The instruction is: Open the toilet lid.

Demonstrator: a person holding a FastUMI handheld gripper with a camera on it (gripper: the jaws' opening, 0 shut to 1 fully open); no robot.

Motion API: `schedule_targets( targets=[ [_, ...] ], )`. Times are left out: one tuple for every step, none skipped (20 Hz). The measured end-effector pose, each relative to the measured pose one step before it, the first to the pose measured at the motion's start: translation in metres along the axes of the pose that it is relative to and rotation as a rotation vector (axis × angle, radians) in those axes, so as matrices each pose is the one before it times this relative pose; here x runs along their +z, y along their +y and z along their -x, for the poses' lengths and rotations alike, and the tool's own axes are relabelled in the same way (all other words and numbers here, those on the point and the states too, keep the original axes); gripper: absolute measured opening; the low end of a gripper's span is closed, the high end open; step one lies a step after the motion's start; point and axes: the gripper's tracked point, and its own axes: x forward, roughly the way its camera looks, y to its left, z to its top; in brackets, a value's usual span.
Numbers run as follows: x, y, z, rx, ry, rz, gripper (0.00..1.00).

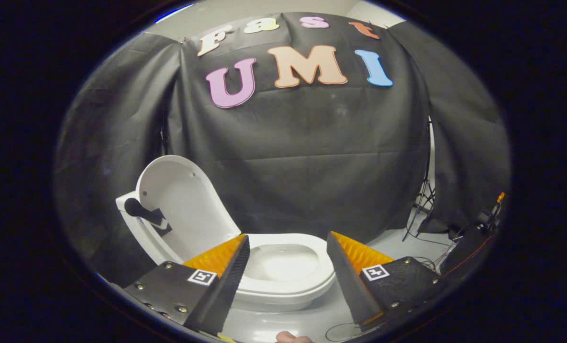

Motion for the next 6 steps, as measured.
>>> schedule_targets(
  targets=[
    [0.00192,-0.00114,0.00036,-0.00056,-0.00727,-0.00044,0.95],
    [0.00087,-0.00094,0.00096,-0.00003,-0.01128,-0.00105,0.95],
    [0.00335,-0.00133,0.00126,0.00055,-0.01070,-0.00214,0.95],
    [0.00261,-0.00224,-0.00082,-0.00244,-0.00893,-0.00346,0.95],
    [0.00202,-0.00081,0.00026,0.00024,-0.00541,-0.00320,0.95],
    [0.00027,-0.00039,0.00065,0.00188,-0.00534,-0.00216,0.95]
  ],
)
